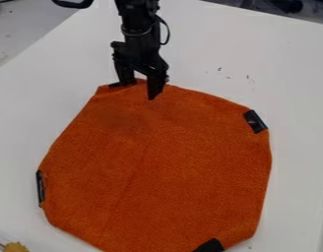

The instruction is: Fold the cloth from top left to bottom right

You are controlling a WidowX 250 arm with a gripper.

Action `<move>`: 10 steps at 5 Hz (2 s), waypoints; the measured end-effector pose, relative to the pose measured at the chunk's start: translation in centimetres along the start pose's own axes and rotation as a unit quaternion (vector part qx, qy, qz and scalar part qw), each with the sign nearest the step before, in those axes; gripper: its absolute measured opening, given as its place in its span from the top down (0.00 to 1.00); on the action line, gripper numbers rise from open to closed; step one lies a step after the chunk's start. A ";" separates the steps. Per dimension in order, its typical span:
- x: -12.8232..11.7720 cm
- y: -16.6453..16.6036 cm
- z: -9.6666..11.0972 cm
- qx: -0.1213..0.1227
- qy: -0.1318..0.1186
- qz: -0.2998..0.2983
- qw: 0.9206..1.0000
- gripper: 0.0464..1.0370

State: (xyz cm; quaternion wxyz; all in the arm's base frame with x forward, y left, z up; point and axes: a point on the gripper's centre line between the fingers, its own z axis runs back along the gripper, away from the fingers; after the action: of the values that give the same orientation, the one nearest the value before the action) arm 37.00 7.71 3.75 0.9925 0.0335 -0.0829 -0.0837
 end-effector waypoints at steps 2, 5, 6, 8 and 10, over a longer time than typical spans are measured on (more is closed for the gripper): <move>2.1 5.1 -1.3 0.013 -0.017 -0.020 1.000 0.04; 2.2 6.0 -2.1 0.001 -0.012 -0.026 1.000 0.07; 1.9 5.7 -3.4 -0.013 0.001 -0.035 0.999 0.35; 2.5 6.1 -3.7 -0.024 0.004 -0.045 0.999 0.65; 2.3 6.7 -3.2 -0.010 0.023 -0.048 0.999 0.96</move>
State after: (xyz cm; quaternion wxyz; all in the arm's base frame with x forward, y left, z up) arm 40.82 14.14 1.47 0.9892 0.0298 -0.0579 -0.1316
